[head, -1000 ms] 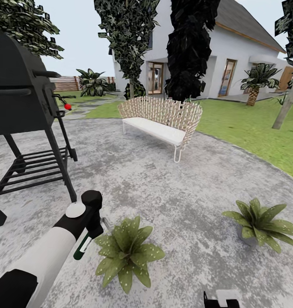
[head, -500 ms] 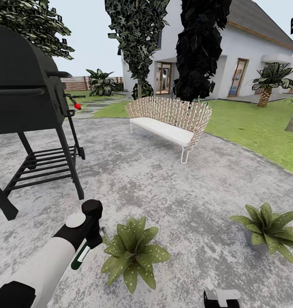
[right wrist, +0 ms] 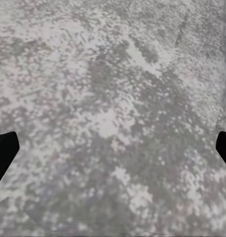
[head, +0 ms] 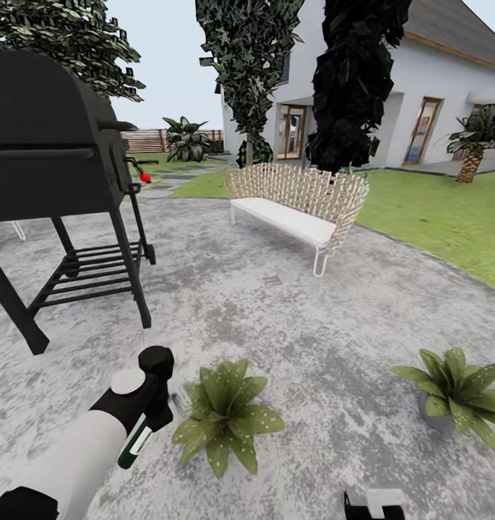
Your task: Pick up the pesticide atomizer in the garden and spray insectifuge to fully cover both potted plants in the garden.
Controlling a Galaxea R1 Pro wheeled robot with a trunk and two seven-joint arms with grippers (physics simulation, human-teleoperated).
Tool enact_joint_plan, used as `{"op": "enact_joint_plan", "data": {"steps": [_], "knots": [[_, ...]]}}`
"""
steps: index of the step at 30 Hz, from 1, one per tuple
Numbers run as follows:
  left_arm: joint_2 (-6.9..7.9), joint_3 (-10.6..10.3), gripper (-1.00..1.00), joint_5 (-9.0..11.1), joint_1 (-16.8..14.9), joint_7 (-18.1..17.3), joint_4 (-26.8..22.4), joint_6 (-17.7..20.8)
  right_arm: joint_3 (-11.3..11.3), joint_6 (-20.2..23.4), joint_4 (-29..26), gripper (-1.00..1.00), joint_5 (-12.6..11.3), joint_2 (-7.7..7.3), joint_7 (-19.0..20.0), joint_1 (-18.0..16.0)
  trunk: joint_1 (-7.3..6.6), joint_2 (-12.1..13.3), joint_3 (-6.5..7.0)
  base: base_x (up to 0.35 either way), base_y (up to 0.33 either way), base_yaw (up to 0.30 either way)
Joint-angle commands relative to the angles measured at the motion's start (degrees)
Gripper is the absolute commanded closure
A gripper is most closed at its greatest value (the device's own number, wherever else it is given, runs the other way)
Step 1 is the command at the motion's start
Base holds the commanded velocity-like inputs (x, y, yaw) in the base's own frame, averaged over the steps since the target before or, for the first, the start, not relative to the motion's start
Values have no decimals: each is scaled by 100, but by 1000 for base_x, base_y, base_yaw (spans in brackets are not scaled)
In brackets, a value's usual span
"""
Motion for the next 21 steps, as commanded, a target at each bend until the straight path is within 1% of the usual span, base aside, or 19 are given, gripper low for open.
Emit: {"op": "enact_joint_plan", "data": {"steps": [1, 4, 7, 11, 13, 17, 18, 21], "knots": [[6, -20, 100, -41, -4, -55, -6, 58, -44, -16, 6, -100, 62, 1, -18, -4, -4, -2, -5, -315, -35, 1], [10, -17, 100, -42, -4, -49, -6, 58, -44, -16, 6, -100, 65, 2, -18, -4, -4, -2, -5, -330, -6, 11], [3, -20, 100, -48, -4, -48, -6, 58, -44, -16, 6, -100, 67, 6, -21, -4, -4, -2, -5, -244, 162, 164], [4, -14, 100, -46, -4, -48, -6, 58, -44, -16, 6, -100, 67, 10, -20, -4, -4, -2, -5, 12, 309, 258], [6, -16, 100, -48, -4, -43, -6, 58, -44, -16, 6, -100, 67, 10, -18, -4, -4, -2, -5, 108, 216, 94], [27, -9, 100, -49, -4, -40, -6, 58, -44, -16, 6, -100, 64, 10, -18, -4, -4, -2, -5, 22, 37, 14], [61, 7, 100, -49, -4, -40, -8, 61, -44, -16, 6, -100, 66, 10, -18, -4, -4, -2, -5, 3, 4, 2], [64, 144, 100, -49, -4, -30, -14, 59, -44, -17, 6, -100, 66, 10, -21, -4, -4, -2, -5, 1, 1, 92]]}}
